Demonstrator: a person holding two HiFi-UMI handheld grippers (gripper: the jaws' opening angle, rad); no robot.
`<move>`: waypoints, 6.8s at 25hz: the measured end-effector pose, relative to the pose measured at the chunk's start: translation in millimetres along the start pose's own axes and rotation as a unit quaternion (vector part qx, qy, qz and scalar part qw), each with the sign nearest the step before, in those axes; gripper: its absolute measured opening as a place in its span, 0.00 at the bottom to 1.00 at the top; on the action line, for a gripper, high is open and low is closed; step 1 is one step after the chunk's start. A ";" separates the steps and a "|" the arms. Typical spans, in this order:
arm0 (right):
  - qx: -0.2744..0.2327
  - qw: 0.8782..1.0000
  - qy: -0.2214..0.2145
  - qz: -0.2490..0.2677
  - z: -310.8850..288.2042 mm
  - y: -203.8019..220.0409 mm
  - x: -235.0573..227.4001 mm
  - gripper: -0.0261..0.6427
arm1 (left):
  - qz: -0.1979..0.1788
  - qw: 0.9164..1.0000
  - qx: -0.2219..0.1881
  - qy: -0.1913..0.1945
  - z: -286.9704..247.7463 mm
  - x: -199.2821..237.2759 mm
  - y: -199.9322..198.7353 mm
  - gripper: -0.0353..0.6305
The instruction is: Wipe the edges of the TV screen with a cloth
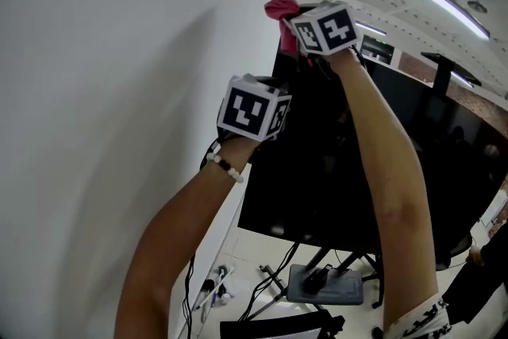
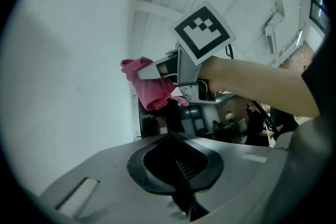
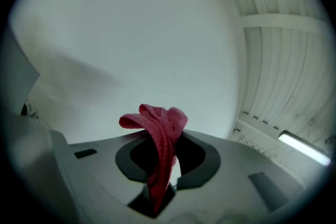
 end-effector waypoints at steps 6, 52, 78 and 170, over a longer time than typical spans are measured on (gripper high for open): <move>0.078 0.995 -0.055 0.022 -20.8 8.0 13.1 0.15 | 0.001 1.000 0.007 -0.005 4.9 17.9 4.2 0.05; 0.173 0.983 0.058 0.018 352.3 331.9 -221.2 0.15 | 0.014 0.989 -0.012 0.149 -188.2 -424.0 19.6 0.05; 0.185 0.976 0.108 0.039 518.5 484.9 -348.4 0.15 | 0.033 0.975 -0.035 0.219 -294.1 -653.7 41.9 0.05; 0.293 0.909 0.135 -0.263 827.2 1018.6 -51.5 0.15 | 0.135 0.960 0.167 0.181 -335.3 -926.9 465.7 0.05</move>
Point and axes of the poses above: the fingertips, and each gripper's own axes: z backward along the fingers, x to its left, y out of its underside, the point moved 5 cm from there along z, backward along the fingers, and after that the axes turned 10 degrees about z, right-handed, at the moved point
